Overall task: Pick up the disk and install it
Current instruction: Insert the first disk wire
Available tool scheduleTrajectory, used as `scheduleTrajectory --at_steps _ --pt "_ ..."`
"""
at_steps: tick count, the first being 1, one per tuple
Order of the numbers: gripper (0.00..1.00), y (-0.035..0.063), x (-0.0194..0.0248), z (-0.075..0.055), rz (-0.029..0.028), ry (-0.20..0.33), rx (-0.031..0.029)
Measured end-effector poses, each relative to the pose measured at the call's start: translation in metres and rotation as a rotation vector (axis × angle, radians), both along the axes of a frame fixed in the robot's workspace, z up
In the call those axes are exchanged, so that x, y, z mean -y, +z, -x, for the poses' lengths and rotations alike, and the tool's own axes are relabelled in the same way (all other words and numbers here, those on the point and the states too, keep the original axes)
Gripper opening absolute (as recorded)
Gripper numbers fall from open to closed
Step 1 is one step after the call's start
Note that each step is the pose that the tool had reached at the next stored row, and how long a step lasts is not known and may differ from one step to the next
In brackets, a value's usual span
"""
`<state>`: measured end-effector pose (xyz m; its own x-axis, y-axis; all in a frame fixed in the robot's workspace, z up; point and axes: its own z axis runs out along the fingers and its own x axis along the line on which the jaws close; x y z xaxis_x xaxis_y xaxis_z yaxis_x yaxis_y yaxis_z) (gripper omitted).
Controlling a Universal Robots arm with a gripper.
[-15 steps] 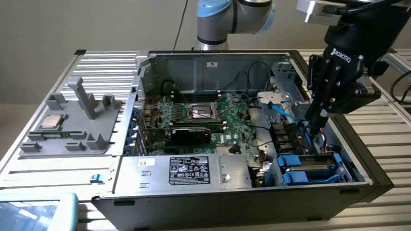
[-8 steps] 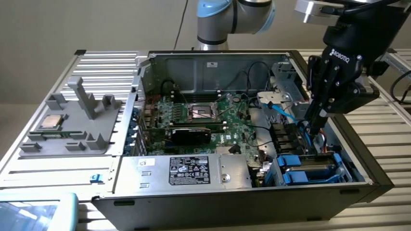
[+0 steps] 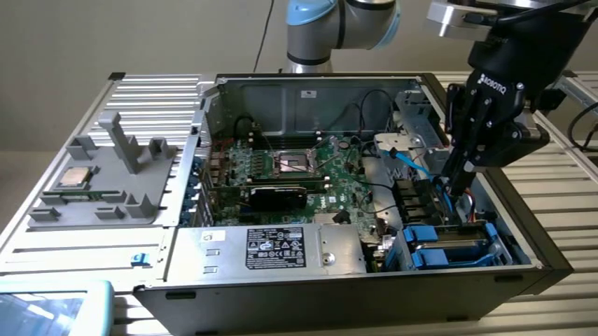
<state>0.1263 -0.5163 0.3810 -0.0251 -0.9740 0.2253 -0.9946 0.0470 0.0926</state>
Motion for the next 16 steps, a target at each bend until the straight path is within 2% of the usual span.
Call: scheduleTrajectory --at_steps 4,10,12,14,15,16 --pt "0.25 -0.0027 0.0015 0.0 0.0001 -0.001 0.0" --pt "0.25 -0.0059 0.0038 0.0 -0.0037 -0.001 0.0" --pt "0.25 -0.0065 0.0037 0.0 -0.0091 -0.001 0.0" --pt "0.25 -0.0068 0.0042 0.0005 -0.0176 -0.001 0.0" --pt "0.25 -0.0067 0.0047 0.0007 -0.0225 -0.001 0.0" --pt "0.25 -0.0067 0.0058 0.0007 -0.0298 -0.001 0.0"
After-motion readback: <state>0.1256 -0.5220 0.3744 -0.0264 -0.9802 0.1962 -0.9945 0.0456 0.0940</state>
